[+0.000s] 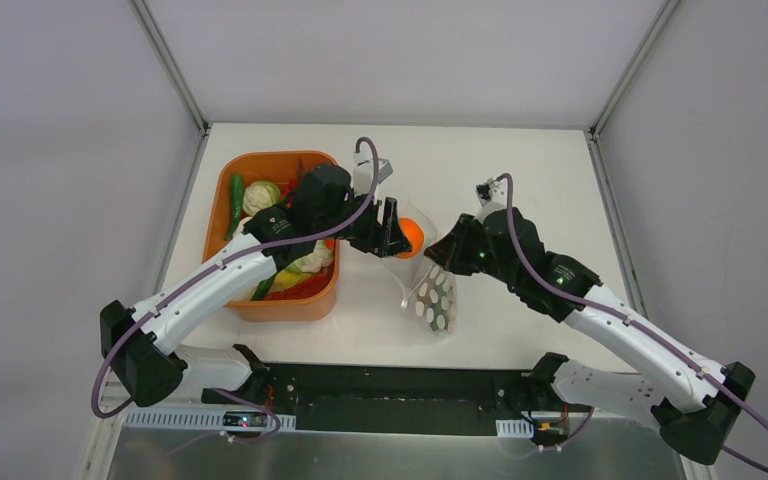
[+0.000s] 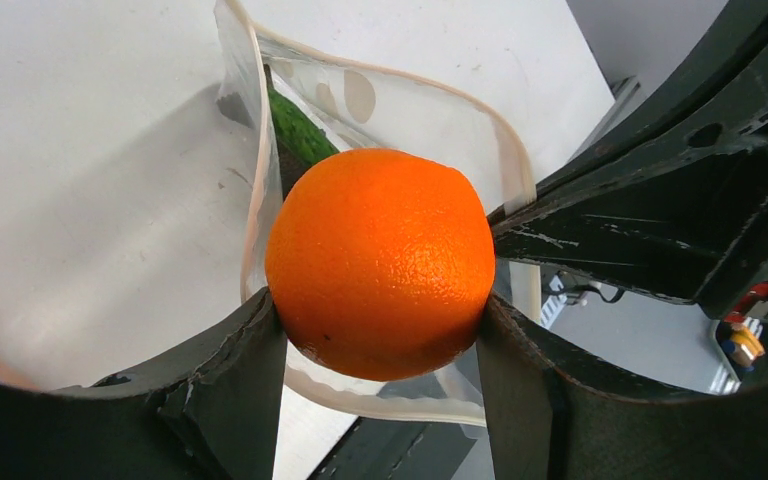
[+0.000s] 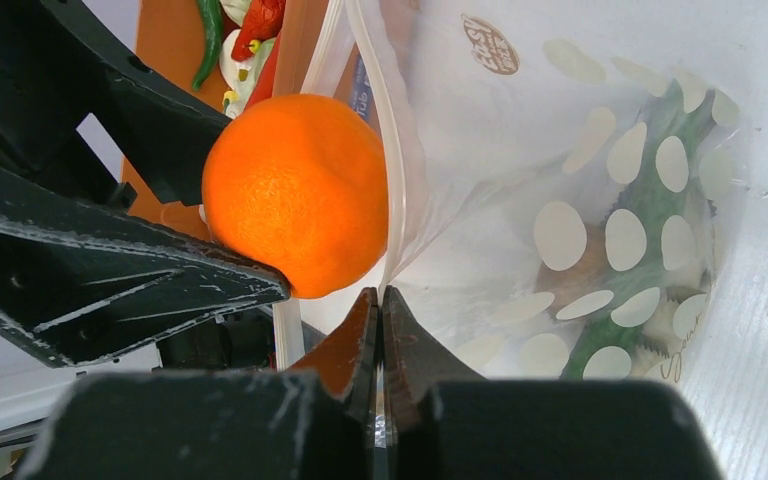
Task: Place the food in the zip-top bag and seal the zipper
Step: Place the fake fruit in the zipper food storage bag.
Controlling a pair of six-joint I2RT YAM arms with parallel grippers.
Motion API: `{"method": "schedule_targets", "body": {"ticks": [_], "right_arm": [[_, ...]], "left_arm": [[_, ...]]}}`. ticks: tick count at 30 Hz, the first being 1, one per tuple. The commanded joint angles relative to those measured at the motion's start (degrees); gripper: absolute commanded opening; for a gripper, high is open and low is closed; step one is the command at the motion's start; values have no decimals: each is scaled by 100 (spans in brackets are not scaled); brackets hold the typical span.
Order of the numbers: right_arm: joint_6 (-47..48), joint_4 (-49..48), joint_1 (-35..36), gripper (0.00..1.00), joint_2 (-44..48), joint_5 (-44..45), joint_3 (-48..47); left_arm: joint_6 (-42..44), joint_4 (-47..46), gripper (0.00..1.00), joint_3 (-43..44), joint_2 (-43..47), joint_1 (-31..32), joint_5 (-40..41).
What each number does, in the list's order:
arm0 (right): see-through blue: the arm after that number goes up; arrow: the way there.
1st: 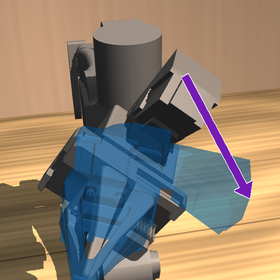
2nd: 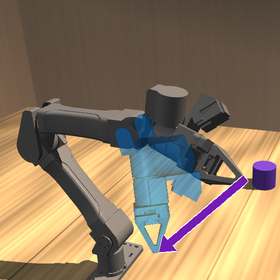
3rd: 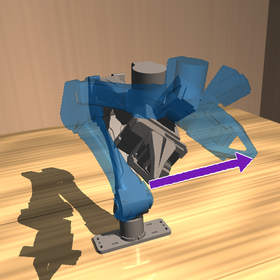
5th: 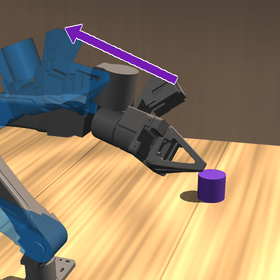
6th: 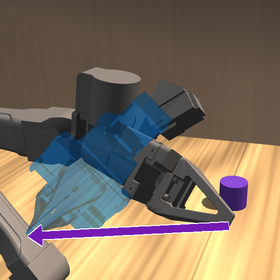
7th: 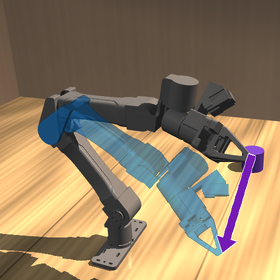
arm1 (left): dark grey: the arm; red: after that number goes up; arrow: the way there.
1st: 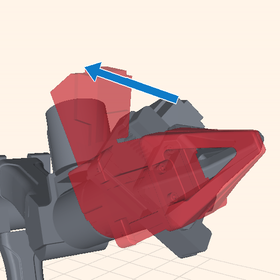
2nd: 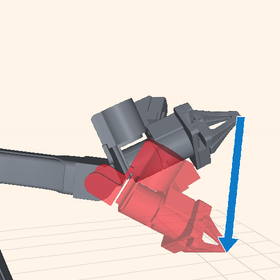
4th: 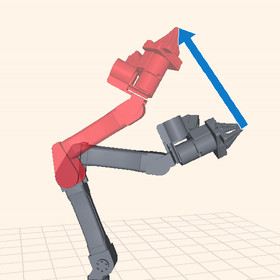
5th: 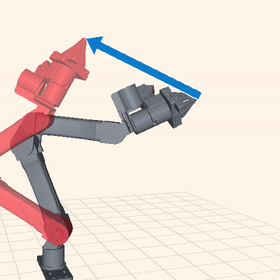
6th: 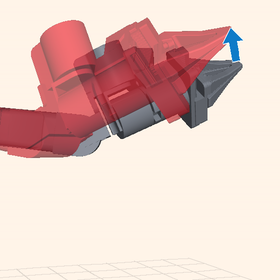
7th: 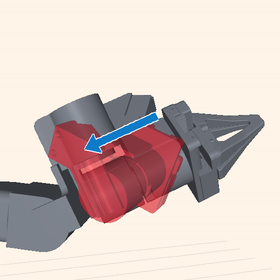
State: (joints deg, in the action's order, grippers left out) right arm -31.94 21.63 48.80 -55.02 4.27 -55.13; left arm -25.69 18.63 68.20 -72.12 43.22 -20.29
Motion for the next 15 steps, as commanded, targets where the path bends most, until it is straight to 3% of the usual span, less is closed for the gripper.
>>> {"method": "schedule_targets", "body": {"ticks": [1, 5, 15], "right_arm": [[-66, -265, 19, 1, 171, 146, 18], [-75, -266, 18, 2, 219, 193, 46], [-75, -263, 22, 2, 250, 196, 55]], "left_arm": [[395, 244, 47, 369, -54, 119, 103], [416, 229, 67, 413, -75, 157, 61], [416, 224, 84, 465, 79, 178, 26]]}}
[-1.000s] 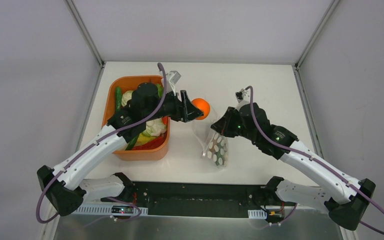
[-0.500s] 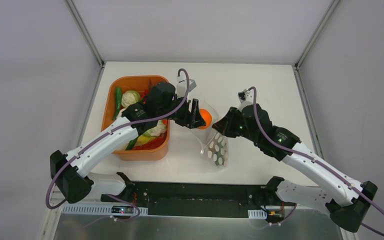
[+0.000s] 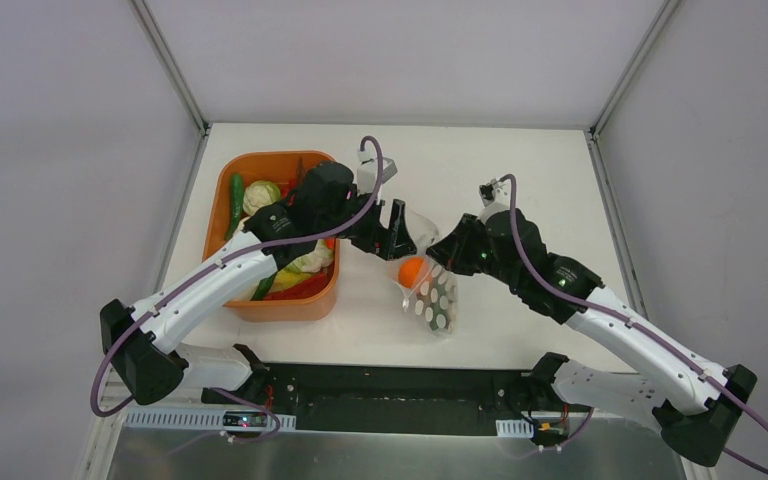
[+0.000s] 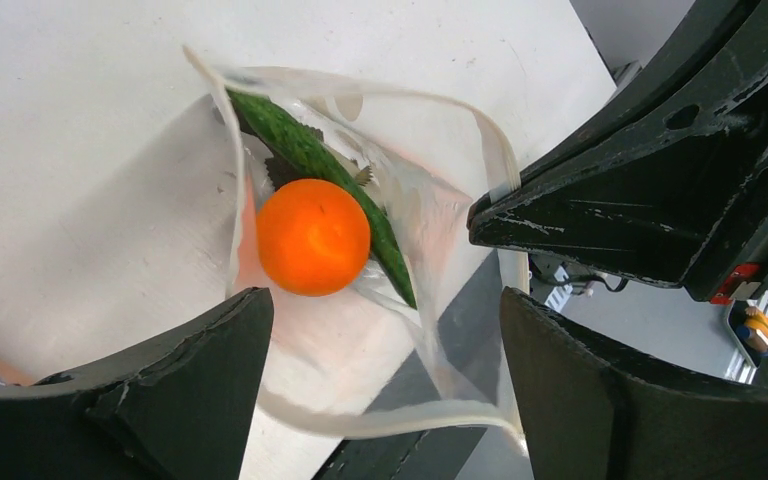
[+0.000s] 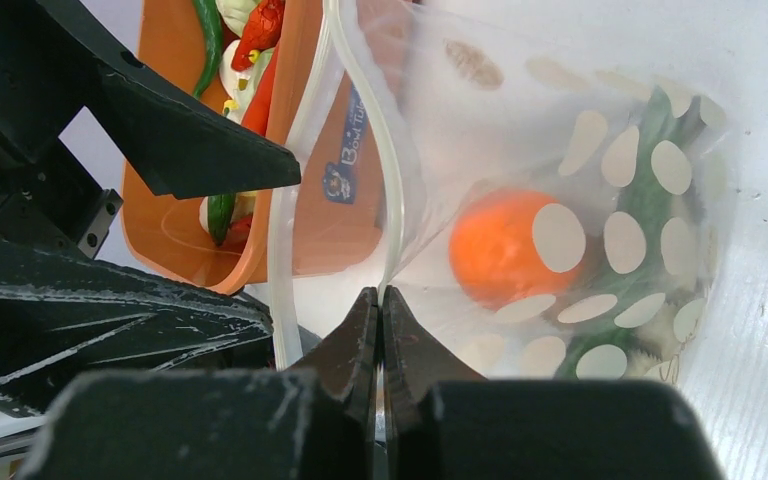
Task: Place the food in the zip-top bag and seal the zipper
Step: Place the fake fruit in the zipper food storage bag, then pick up the fake vegetable from the bin.
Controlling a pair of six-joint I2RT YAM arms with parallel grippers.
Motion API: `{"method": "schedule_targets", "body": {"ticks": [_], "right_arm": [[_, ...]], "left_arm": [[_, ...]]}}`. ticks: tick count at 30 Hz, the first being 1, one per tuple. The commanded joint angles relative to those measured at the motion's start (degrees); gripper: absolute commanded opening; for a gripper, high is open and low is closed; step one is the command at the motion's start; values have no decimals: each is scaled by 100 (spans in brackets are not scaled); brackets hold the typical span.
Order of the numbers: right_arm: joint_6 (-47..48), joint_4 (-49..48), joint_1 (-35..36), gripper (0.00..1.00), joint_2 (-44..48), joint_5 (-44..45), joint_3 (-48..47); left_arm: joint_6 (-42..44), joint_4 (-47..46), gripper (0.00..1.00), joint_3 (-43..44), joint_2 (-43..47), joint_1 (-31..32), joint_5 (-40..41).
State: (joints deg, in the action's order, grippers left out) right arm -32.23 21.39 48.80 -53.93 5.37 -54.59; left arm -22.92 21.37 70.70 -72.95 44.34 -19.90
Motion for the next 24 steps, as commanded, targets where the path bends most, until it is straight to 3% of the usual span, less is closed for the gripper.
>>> {"method": "schedule_targets", "body": {"ticks": [1, 7, 14, 17, 24], "right_arm": [[-47, -238, 17, 2, 141, 82, 1], [-39, -231, 18, 2, 167, 90, 14], [-31, -250, 21, 2, 200, 99, 59], [-12, -252, 18, 2, 163, 55, 32], [-20, -325, 18, 2, 154, -28, 70]], "left_arm": [[131, -57, 86, 209, 197, 66, -14], [300, 102, 88, 131, 616, 66, 530], [468, 737, 98, -239, 1420, -41, 3262], [429, 1154, 99, -302, 1597, -454, 3913], [439, 1588, 96, -450, 1604, -1961, 4169]]}}
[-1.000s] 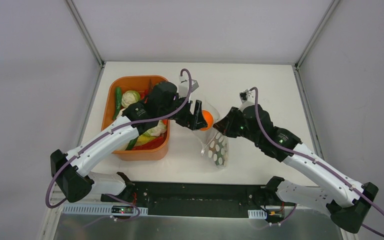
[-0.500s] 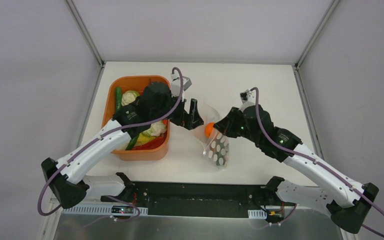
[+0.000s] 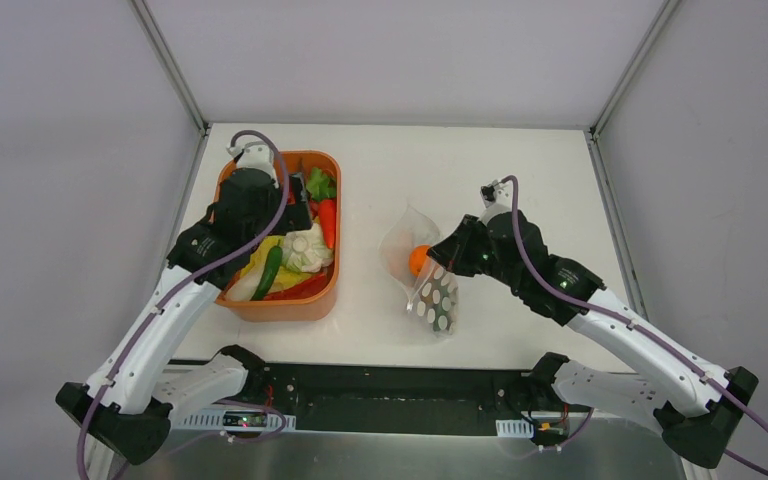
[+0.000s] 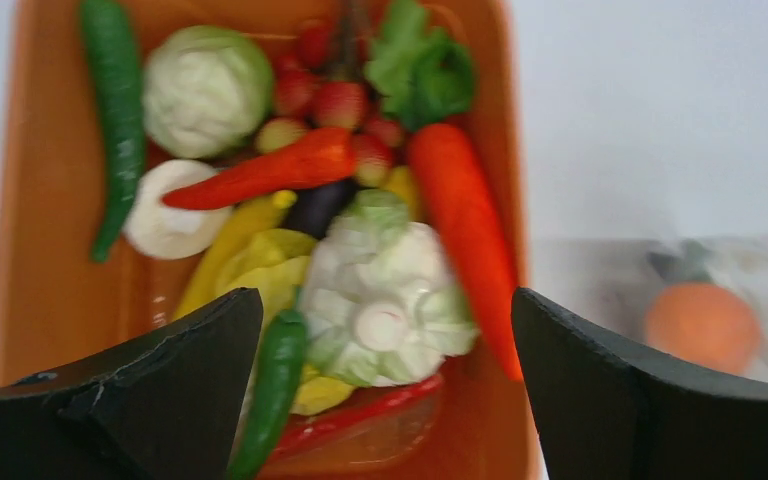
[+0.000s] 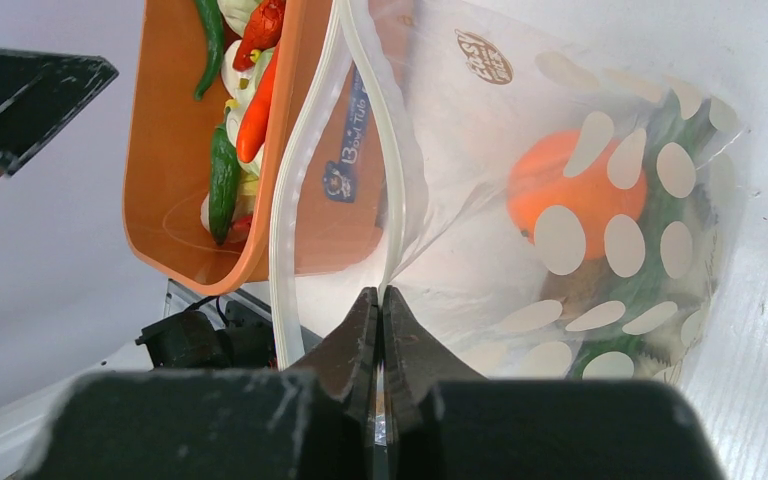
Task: Place the food in the zip-top bag and seal the zipper
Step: Pick up the fake vegetable from the bin.
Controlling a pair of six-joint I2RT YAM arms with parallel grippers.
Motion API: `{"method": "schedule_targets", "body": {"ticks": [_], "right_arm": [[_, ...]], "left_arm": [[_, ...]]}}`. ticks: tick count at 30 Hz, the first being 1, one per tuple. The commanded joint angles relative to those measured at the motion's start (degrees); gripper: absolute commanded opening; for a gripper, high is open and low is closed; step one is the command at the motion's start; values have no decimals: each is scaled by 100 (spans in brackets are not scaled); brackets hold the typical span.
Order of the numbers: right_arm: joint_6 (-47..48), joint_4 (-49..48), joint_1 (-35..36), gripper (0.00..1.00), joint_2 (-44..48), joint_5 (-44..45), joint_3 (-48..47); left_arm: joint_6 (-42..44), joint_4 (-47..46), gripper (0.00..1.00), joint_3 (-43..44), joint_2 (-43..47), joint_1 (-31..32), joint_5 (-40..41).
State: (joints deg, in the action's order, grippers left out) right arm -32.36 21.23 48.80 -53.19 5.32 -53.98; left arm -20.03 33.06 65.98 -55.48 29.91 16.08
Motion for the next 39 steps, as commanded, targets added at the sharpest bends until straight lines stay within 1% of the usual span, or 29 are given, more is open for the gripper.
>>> {"method": "schedule_targets", "body": {"ticks": [1, 4, 8, 10, 12, 16, 19, 22, 29, 36, 39], "right_arm": [[-7, -315, 23, 3, 76, -37, 2], [-7, -313, 17, 3, 66, -55, -6], [-37, -328, 20, 3, 80, -128, 11], [-42, -331, 20, 3, 102, -156, 18], [-66, -337, 17, 3, 128, -138, 58], [-69, -349, 16, 3, 150, -140, 56], [-45, -348, 16, 3, 140, -136, 22], [-33, -342, 20, 3, 122, -129, 18], [-55, -401, 20, 3, 111, -140, 72], [-35, -443, 21, 3, 118, -95, 133], [-3, -456, 24, 3, 100, -83, 142]], "left_arm": [[210, 461, 96, 93, -269, -656, 637], [196, 635, 95, 443, -786, -1092, 745], [133, 782, 91, 959, -1702, -1520, 1287], [199, 1004, 89, 1381, -2180, -1569, 1763], [273, 944, 87, 1644, -2613, -1630, 2324], [269, 998, 79, 2164, -3392, -1815, 2592], [304, 1104, 76, 2526, -3892, -1874, 2779], [356, 1090, 73, 2590, -4174, -1891, 2970], [471, 553, 72, 2516, -4605, -1967, 3044], [593, 208, 69, 2591, -5009, -2028, 3615], [647, -5, 69, 2576, -5112, -2067, 3730]]}}
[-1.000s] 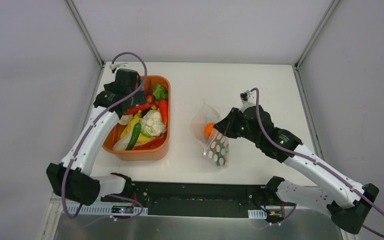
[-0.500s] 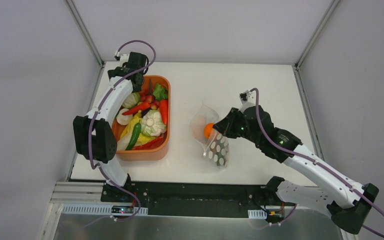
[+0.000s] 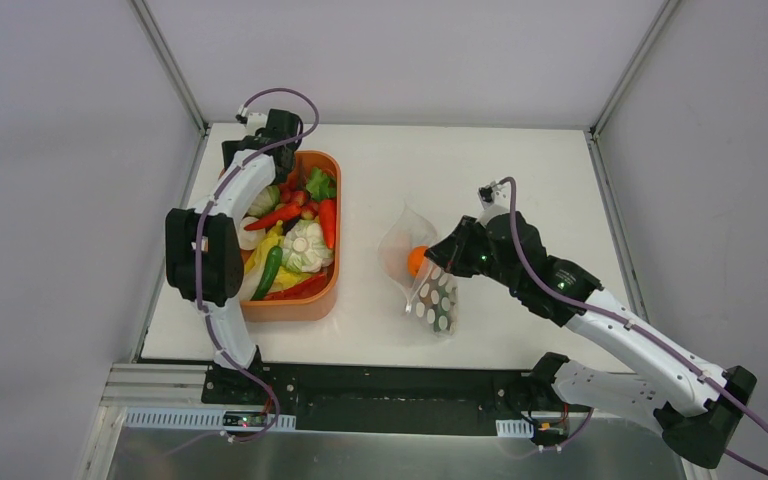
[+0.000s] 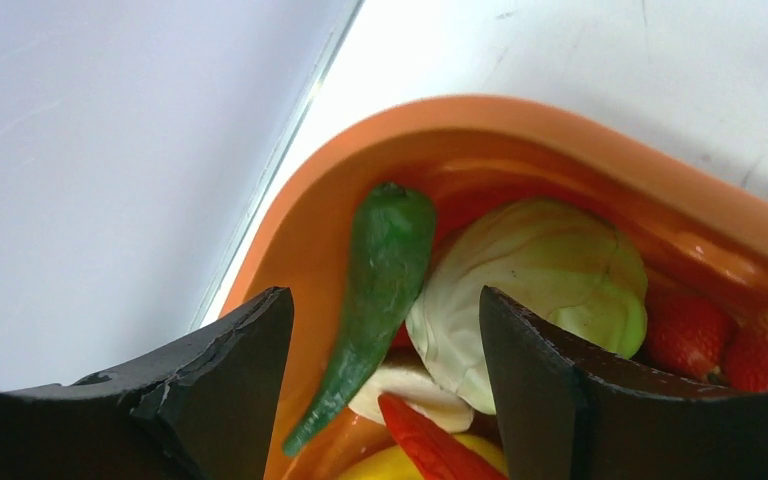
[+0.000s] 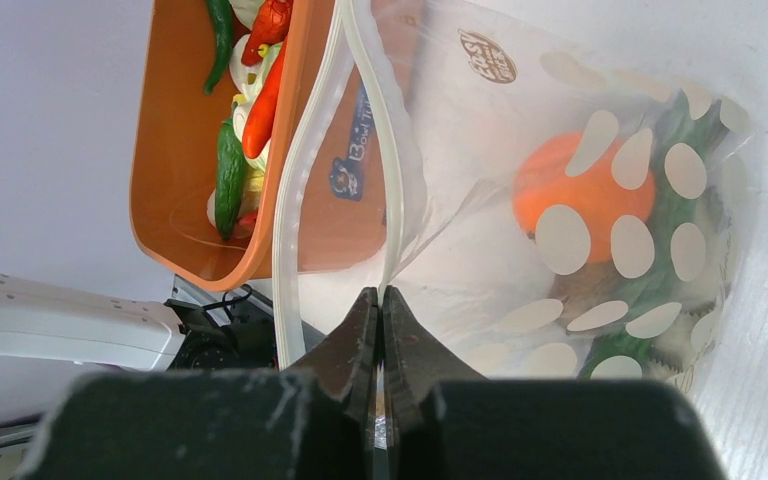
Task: Place the food in the zip-top bag and seal the zipper
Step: Pick up the fake vegetable from the bin.
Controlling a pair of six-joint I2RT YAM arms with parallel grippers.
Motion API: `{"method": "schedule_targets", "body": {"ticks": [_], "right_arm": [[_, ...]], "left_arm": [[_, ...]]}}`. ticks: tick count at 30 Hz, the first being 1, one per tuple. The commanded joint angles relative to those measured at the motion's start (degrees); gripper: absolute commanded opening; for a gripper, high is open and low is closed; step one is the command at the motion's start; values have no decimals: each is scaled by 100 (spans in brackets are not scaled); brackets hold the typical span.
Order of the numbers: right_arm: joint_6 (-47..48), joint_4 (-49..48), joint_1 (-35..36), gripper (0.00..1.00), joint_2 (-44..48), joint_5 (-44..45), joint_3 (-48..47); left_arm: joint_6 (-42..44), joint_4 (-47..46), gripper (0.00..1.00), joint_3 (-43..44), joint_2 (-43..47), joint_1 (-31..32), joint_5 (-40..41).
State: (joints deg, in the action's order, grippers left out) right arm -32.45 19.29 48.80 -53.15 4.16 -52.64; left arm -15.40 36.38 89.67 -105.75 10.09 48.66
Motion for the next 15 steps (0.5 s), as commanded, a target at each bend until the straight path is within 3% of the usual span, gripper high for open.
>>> {"method": "schedule_targets", "body": {"ticks": [1, 10, 15], "right_arm": [[21, -264, 17, 3, 86, 39, 8], [126, -268, 20, 3, 42, 56, 16], [190, -254, 23, 3, 46, 87, 8]], "left_arm": [[227, -490, 69, 182, -104, -86, 525], [407, -1015, 65, -3, -331, -94, 640], [455, -1002, 54, -163, -367, -95, 670]]}}
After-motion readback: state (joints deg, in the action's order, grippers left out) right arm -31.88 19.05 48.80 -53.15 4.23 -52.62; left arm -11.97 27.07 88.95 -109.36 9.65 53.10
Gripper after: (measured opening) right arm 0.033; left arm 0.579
